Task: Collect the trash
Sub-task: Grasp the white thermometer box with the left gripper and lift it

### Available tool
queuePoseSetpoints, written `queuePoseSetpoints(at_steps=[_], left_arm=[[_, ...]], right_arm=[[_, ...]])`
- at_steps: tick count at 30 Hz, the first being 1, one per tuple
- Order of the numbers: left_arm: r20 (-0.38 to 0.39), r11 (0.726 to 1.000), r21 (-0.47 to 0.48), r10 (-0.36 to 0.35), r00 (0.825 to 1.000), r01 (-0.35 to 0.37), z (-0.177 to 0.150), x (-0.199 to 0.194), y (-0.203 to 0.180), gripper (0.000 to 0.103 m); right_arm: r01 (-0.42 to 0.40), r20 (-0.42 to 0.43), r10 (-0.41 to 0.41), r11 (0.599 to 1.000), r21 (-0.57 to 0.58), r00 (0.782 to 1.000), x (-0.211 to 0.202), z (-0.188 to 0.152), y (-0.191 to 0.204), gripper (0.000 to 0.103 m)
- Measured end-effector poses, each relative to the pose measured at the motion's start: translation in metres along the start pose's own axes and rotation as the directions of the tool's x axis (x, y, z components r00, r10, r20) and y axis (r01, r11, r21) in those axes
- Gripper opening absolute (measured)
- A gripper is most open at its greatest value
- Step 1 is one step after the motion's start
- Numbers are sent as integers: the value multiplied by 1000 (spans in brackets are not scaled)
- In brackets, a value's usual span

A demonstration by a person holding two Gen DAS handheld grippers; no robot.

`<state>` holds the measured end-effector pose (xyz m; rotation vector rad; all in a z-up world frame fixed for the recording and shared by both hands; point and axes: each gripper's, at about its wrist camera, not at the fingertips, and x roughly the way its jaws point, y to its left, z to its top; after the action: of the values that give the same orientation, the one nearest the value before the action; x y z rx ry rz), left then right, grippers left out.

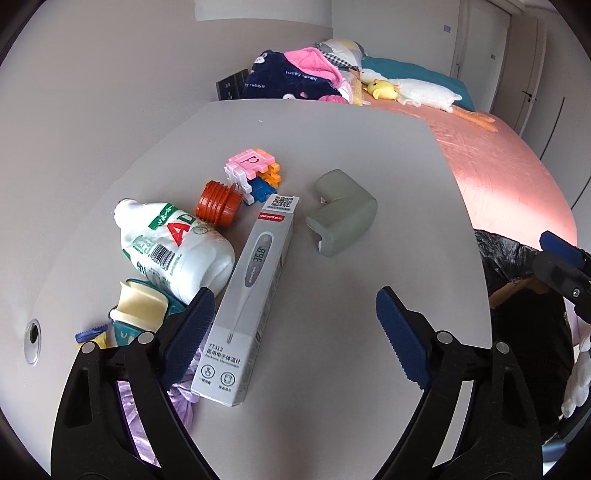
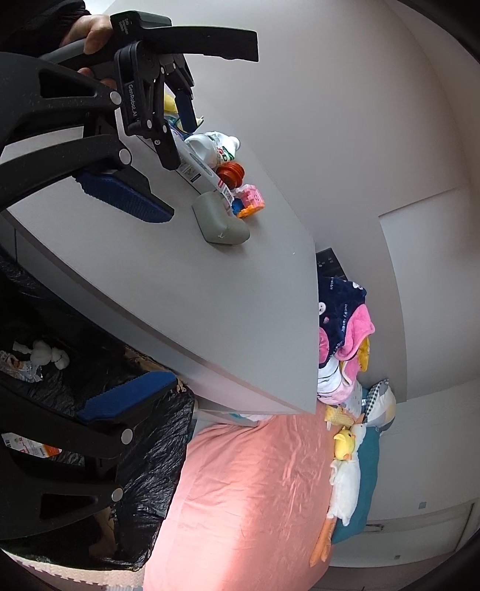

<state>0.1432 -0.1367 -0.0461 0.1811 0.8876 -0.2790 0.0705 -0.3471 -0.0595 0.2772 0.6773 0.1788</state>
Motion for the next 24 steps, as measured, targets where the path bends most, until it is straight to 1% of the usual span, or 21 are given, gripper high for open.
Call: queuePoseSetpoints(at_steps=[2, 5, 10, 13, 16, 18, 20, 22, 23, 24], left_arm=[[-7, 1000, 5, 10, 1000, -10, 2, 6, 2, 83], [-18, 1000, 7, 6, 1000, -6, 3, 14, 4, 79], [-32, 1000, 21, 7, 999, -7, 5, 23, 7, 77], [-33, 1000, 24, 0, 999, 0, 8, 28, 8, 72], [-41, 999, 36, -1, 999, 2, 12, 35, 10, 65], [-48, 999, 45, -7, 999, 10, 14, 39, 10, 53], [-60, 999, 48, -14, 998, 17, 15, 44, 11, 47], [-56, 999, 47, -21, 998, 23, 15, 47, 13, 46], [-55, 999, 46, -22, 998, 24, 15, 48, 14, 43], [-54, 999, 44, -19, 998, 22, 16, 48, 15, 36]], right_arm=[[-1, -6, 1, 1000, 1, 1000, 4, 1, -1, 84], [-1, -11, 1, 1000, -1, 1000, 9, 3, -1, 84], [-7, -19, 7, 1000, -8, 1000, 19, 7, 4, 84], [-11, -24, 11, 1000, -15, 1000, 24, 9, 9, 84], [-15, -33, 15, 1000, -25, 999, 32, 11, 14, 83], [-20, -37, 19, 999, -32, 999, 36, 12, 17, 83], [-25, -40, 24, 999, -38, 999, 39, 14, 20, 83], [-31, -44, 29, 999, -44, 999, 44, 17, 24, 83], [-32, -46, 29, 998, -48, 999, 47, 18, 26, 83], [-34, -48, 31, 998, -52, 998, 49, 19, 27, 83]])
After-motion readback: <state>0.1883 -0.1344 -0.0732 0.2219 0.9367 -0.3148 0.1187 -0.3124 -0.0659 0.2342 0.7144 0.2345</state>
